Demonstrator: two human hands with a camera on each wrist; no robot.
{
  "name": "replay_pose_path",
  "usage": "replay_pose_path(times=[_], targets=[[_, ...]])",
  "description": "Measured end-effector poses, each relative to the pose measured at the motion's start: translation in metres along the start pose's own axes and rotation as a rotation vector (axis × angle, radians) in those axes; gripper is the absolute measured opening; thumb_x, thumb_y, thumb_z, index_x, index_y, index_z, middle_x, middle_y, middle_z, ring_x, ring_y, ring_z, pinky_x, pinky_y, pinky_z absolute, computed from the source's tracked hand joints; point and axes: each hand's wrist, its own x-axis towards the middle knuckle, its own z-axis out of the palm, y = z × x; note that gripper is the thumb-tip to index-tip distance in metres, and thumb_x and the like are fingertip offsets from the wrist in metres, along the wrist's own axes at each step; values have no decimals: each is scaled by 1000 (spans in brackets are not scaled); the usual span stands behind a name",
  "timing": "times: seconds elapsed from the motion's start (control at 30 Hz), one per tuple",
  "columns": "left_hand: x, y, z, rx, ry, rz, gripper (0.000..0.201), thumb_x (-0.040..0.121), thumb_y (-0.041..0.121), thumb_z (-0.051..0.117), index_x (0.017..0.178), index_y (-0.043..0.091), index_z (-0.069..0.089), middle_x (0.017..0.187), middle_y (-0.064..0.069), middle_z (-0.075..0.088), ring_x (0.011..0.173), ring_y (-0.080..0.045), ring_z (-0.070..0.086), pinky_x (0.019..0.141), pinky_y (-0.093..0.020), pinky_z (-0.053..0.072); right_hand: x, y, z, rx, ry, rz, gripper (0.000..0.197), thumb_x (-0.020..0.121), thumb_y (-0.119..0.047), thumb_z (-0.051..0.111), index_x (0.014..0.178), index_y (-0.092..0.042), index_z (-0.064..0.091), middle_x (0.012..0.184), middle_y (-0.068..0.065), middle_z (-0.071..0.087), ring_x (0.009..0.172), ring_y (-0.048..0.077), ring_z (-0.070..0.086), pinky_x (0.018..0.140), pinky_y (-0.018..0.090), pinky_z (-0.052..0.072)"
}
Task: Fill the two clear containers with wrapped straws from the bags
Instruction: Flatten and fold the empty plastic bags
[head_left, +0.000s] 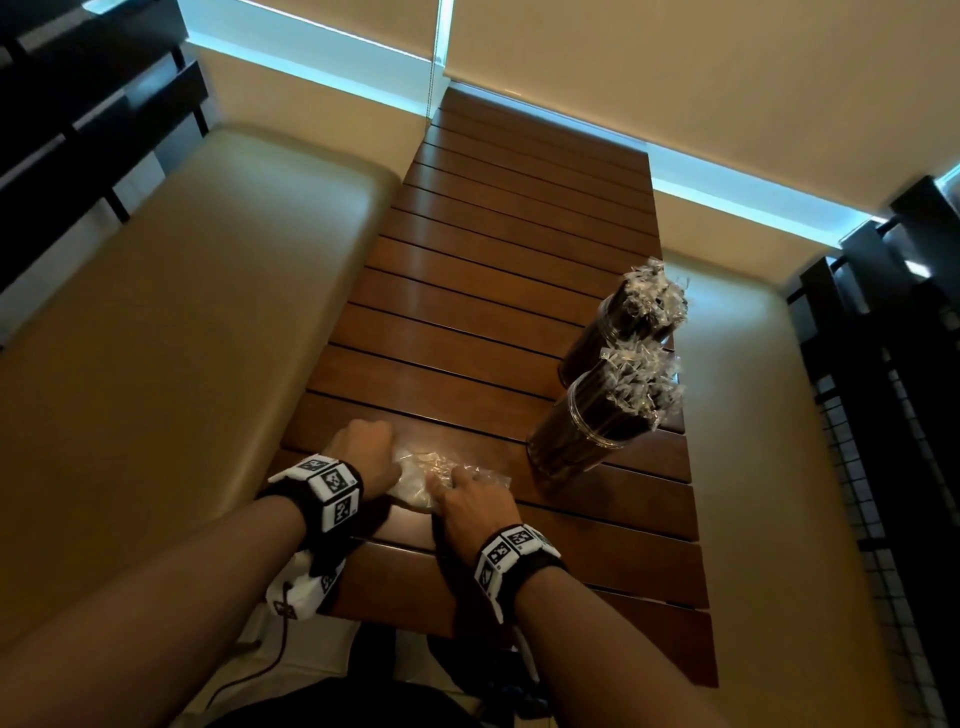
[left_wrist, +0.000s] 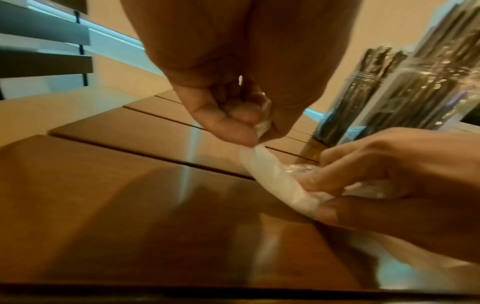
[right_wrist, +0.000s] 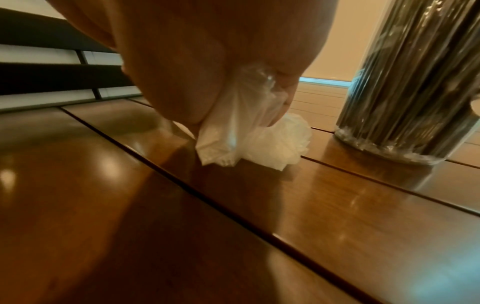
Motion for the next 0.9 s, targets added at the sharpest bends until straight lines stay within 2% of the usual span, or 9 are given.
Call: replay_pose_path(times=[0.17, 0.27, 0.37, 0.43, 0.5, 0.6, 0.7, 0.83, 0.9], targets=[[-7, 36, 3, -353, 36, 90, 23, 83, 31, 69, 75, 18, 52, 75, 0, 61, 62, -14, 57, 55, -28, 48, -3, -2, 3, 30, 6, 15, 43, 96, -17, 48, 139, -11, 43, 125, 17, 49, 109, 37, 56, 82, 48, 52], [-4, 38, 7, -361, -20, 133, 14, 94, 21, 56, 80, 17, 58, 82, -3, 65, 69, -16, 65, 62, -28, 55, -5, 0, 2, 47, 11, 11, 36, 98, -19, 47, 133, -16, 53, 122, 14, 50, 106, 34, 58, 79, 45, 51], [4, 26, 15, -390, -12, 83, 16, 87, 6, 57, 83, 21, 59, 86, 0, 64, 73, -15, 65, 60, -26, 56, -6, 2, 2, 68, 6, 4, 40, 99, -20, 47, 139, -21, 46, 120, 13, 50, 103, 36, 59, 78, 46, 51], [6, 18, 19, -355, 33, 34, 20, 79, 13, 73, 86, 22, 57, 91, 1, 59, 79, -16, 61, 67, -28, 52, -7, 3, 2, 81, 4, -11, 50, 98, -23, 48, 146, -25, 33, 117, 14, 50, 101, 37, 59, 75, 45, 51], [7, 7, 26, -260, 43, -23, 42, 69, 27, 84, 95, 24, 52, 100, 1, 50, 87, -17, 55, 75, -29, 48, -8, 5, 2, 103, 5, -39, 63, 96, -26, 52, 150, -33, 21, 114, 13, 50, 98, 37, 59, 69, 42, 49], [7, -7, 29, -352, -17, -191, 67, 61, 34, 90, 106, 18, 43, 105, -1, 50, 93, -23, 58, 75, -33, 53, -11, 7, 1, 130, 24, -60, 62, 98, -30, 50, 151, -38, 18, 112, 12, 49, 98, 35, 58, 65, 40, 45], [6, -6, 26, -535, -76, -214, 49, 72, 40, 83, 95, 15, 48, 89, -5, 64, 73, -21, 69, 55, -29, 55, -10, 8, 5, 144, 39, -47, 60, 98, -31, 50, 149, -38, 18, 110, 12, 49, 97, 35, 59, 66, 41, 48], [8, -9, 16, -903, -198, -236, 6, 92, 2, 58, 89, 5, 53, 76, -15, 61, 62, -23, 65, 75, -49, 60, -5, 8, 8, 156, 21, -26, 56, 98, -35, 48, 148, -37, 22, 113, 11, 51, 97, 36, 60, 71, 43, 54], [10, -14, 16, -760, -203, -218, 9, 87, -2, 60, 91, 4, 57, 75, -14, 66, 62, -23, 67, 74, -47, 60, -4, 9, 9, 136, 26, -29, 59, 97, -35, 49, 149, -38, 20, 116, 11, 52, 98, 35, 61, 72, 43, 55]])
